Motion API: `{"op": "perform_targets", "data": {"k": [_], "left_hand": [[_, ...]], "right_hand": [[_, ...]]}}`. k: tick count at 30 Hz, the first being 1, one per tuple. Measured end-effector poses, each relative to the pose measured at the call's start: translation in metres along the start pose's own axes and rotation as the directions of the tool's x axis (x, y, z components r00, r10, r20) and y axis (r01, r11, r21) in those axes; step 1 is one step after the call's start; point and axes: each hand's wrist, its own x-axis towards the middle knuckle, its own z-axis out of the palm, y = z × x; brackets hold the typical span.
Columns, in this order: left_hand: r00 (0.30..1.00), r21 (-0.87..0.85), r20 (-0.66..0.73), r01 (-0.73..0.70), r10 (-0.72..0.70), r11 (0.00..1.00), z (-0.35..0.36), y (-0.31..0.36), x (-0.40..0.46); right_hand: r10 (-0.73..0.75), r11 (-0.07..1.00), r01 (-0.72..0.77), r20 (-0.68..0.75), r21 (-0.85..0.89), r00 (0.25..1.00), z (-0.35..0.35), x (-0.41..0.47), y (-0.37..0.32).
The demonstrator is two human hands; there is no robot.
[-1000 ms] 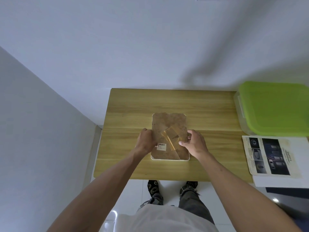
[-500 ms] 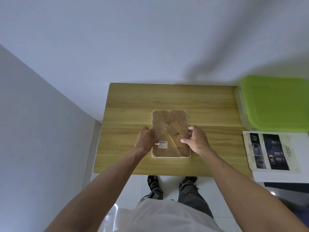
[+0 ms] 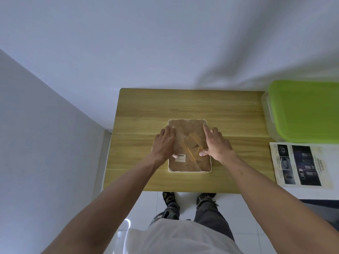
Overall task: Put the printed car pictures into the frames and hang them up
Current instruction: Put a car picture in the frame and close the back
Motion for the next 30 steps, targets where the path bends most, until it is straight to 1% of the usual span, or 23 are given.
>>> {"op": "perform_targets", "data": {"k": [2,4,6,7,14,19,21,23,25,27,28,29,30], "left_hand": [[0.996,0.088,0.062,-0.062,0.057,0.994,-0.004,0.000,0.012],[0.983,0.135,0.157,-0.113,0.092,0.984,-0.008,-0.001,0.025],[0.968,0.166,0.228,-0.149,0.109,0.975,-0.011,-0.001,0.034],[0.964,0.174,0.241,-0.158,0.113,0.972,-0.011,-0.001,0.037],[0.950,0.104,0.253,-0.215,0.184,0.971,-0.007,-0.012,0.041],[0.952,0.048,0.257,-0.186,0.167,0.981,-0.004,-0.014,0.038],[0.957,0.049,0.247,-0.168,0.151,0.985,-0.004,-0.014,0.036],[0.970,0.033,0.222,-0.112,0.102,0.993,-0.003,-0.012,0.032],[0.985,-0.021,0.171,-0.004,0.008,1.000,-0.002,-0.007,0.025],[0.982,-0.139,0.152,0.132,-0.111,0.981,-0.001,-0.002,0.016],[0.974,-0.212,0.153,0.199,-0.169,0.957,0.001,0.001,0.013],[0.964,-0.291,0.156,0.253,-0.215,0.923,0.002,0.005,0.010],[0.956,-0.373,0.151,0.292,-0.254,0.880,0.003,0.010,0.008]], "right_hand": [[-0.092,0.990,0.096,0.037,-0.107,0.995,-0.006,0.009,-0.002],[-0.152,0.968,0.174,0.128,-0.181,0.980,-0.010,0.020,-0.003],[-0.169,0.959,0.207,0.198,-0.194,0.966,-0.011,0.029,-0.004],[-0.170,0.960,0.211,0.213,-0.186,0.962,-0.011,0.031,-0.004],[-0.196,0.956,0.238,0.233,-0.170,0.953,-0.012,0.037,-0.003],[-0.189,0.958,0.234,0.250,-0.166,0.950,-0.009,0.036,-0.001],[-0.183,0.962,0.224,0.241,-0.157,0.953,-0.007,0.036,0.002],[-0.164,0.969,0.196,0.204,-0.148,0.965,-0.008,0.031,0.001],[-0.097,0.992,0.105,0.119,-0.064,0.988,-0.006,0.021,-0.002],[0.042,0.985,-0.053,0.072,0.163,0.997,0.001,0.014,0.000],[0.101,0.945,-0.121,0.078,0.303,0.992,0.006,0.011,0.001],[0.143,0.880,-0.165,0.082,0.446,0.986,0.010,0.010,0.002],[0.188,0.785,-0.192,0.070,0.589,0.980,0.012,0.008,0.001]]}}
